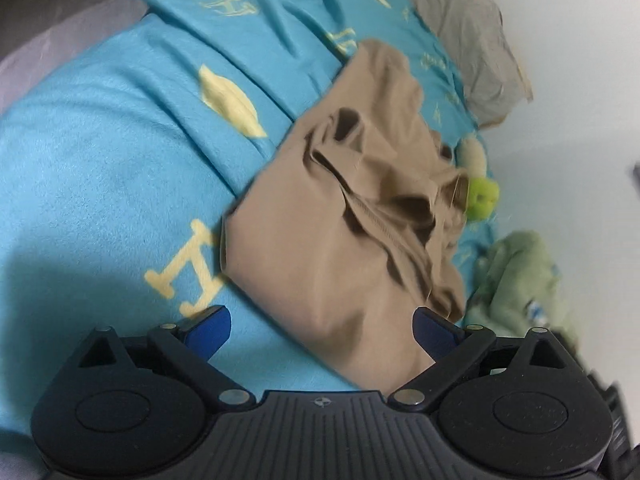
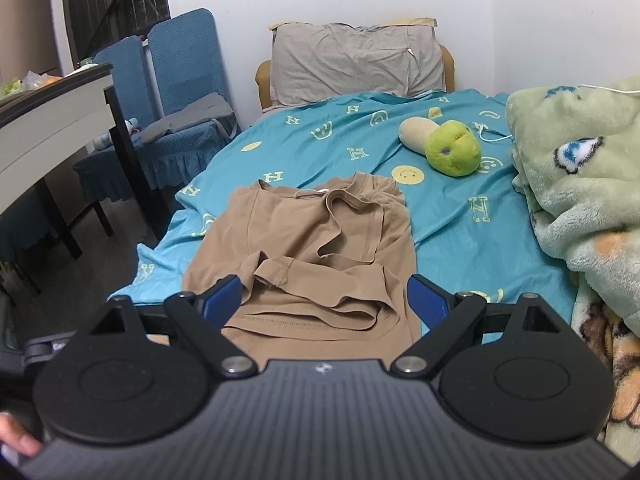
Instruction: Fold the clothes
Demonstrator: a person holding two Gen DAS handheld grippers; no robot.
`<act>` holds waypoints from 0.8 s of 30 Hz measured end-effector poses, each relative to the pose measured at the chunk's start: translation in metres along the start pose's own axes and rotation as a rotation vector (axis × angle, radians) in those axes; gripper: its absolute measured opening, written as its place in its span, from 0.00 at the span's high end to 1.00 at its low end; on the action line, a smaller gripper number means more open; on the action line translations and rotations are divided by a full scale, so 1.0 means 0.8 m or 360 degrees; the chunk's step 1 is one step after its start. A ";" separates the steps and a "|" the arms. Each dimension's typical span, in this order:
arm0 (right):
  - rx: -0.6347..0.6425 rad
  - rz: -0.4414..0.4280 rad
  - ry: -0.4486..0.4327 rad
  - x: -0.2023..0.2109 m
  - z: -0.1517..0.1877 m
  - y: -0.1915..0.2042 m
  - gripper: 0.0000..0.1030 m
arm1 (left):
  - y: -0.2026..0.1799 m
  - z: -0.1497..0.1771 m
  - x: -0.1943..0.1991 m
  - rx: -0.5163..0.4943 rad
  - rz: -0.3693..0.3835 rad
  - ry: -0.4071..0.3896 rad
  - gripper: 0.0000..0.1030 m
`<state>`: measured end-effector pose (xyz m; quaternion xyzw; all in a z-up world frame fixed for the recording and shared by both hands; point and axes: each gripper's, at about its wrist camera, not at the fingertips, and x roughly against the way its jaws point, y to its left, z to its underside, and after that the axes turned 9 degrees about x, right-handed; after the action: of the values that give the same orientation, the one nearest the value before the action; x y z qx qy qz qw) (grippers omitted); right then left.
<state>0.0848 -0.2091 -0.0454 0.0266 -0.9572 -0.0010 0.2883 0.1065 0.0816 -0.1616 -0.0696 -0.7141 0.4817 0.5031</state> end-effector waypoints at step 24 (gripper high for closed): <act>-0.0489 -0.0166 0.0226 -0.031 0.022 -0.041 0.12 | 0.019 -0.016 -0.026 0.0282 0.0147 -0.0041 0.67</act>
<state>0.0977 -0.2408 -0.0743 0.0318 -0.9203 -0.1605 0.3554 0.1208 0.0855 -0.1866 -0.0515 -0.6711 0.5665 0.4754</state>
